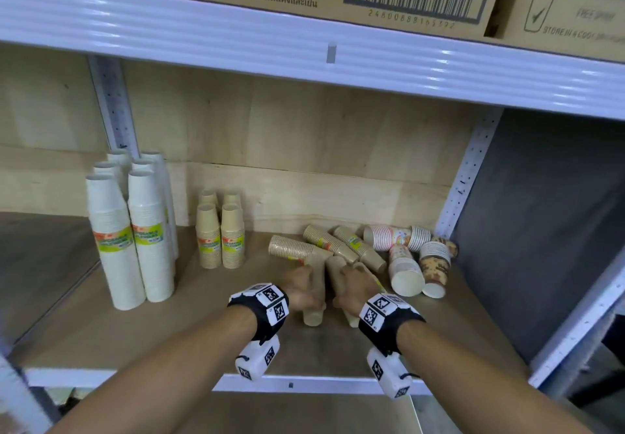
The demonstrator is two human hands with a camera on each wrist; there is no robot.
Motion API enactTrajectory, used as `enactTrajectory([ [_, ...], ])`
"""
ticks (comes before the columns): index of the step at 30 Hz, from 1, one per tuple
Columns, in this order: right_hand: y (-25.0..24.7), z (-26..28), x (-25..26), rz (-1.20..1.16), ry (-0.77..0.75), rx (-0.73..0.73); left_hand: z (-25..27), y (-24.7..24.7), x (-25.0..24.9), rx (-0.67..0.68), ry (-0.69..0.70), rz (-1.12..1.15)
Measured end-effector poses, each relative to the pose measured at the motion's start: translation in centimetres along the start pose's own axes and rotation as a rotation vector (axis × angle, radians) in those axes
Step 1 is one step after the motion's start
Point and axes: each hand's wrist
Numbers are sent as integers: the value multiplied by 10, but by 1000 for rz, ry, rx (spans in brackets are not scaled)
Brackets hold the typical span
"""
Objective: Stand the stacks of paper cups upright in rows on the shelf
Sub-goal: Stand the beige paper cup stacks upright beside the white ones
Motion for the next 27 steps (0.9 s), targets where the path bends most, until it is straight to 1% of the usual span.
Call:
enactTrajectory([
  [3, 10, -3, -3, -13, 13, -12, 1, 10, 0, -10, -21, 33],
  [5, 16, -4, -5, -42, 34, 18, 3, 14, -2, -28, -25, 43],
  [8, 22, -4, -4, -75, 40, 24, 7, 19, -2, -4, -11, 90],
  [13, 29, -7, -6, -94, 54, 40, 10, 20, -5, -7, 3, 63],
  [16, 18, -1, -2, -62, 62, 48, 11, 11, -6, 28, -8, 16],
  [18, 10, 0, -3, -35, 39, 38, 10, 4, -7, 43, -15, -5],
  [19, 5, 0, -4, -26, 23, 19, 9, -1, -8, 42, -17, -22],
  [21, -5, -2, -5, -20, 8, 32, 7, -11, -9, 24, -21, -77],
  [24, -32, 7, 3, 27, -21, 37, 8, -33, -14, 4, -19, -91],
  [27, -57, 11, 9, 27, -87, 6, 7, -55, -20, -17, 16, -115],
])
Point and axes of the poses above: each hand's wrist, its own z-axis away from the middle knuckle, its own y-axis out of the palm, x = y × z, and after that the axes turned 7 degrees about -y, right-handed
